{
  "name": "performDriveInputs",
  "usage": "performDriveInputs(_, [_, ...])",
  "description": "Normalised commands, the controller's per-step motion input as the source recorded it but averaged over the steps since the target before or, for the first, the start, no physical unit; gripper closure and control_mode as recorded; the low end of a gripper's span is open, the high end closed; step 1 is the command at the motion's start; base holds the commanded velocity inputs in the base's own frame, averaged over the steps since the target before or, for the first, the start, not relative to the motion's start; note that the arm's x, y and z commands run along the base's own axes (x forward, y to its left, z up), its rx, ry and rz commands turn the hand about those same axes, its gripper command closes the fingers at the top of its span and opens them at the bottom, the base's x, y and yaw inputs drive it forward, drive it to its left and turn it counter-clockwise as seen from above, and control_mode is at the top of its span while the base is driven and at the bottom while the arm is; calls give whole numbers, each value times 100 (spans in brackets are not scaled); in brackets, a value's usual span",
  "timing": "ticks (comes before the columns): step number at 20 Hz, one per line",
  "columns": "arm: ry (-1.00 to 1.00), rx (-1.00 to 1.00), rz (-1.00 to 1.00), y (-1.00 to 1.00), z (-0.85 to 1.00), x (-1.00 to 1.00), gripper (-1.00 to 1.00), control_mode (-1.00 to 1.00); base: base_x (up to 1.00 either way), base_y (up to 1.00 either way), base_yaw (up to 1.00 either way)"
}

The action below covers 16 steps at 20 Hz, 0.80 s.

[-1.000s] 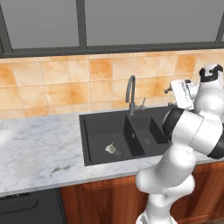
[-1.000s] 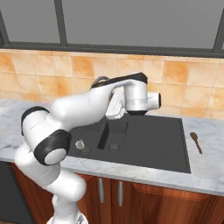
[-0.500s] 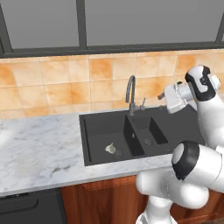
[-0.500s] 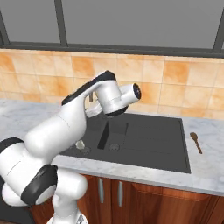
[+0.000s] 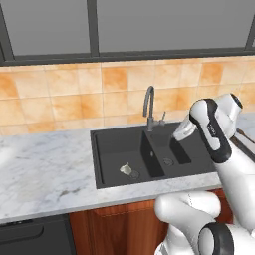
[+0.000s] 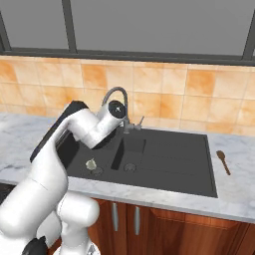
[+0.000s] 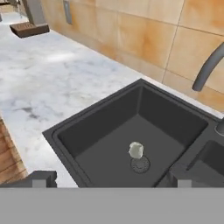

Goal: Turn on the sink faucet. Then move the garlic from the counter to the sink. Turn off the sink. Move the vegetable from the sink to the pot next to the stove. Finally move the pot to the front center burner.

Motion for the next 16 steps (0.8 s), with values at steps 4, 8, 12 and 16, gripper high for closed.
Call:
performDriveInputs(4, [20,-17,-38,62,-36,3,-100,-100,0,0,0])
performDriveInputs(8, [19,-17,-26,64,-20,24,-100,-100,0,0,0])
performDriveInputs(12, [16,-9,-9,20,-15,13,-100,-100,0,0,0])
performDriveInputs(16, [7,-2,0,4,-23,5,-100,-100,0,0,0])
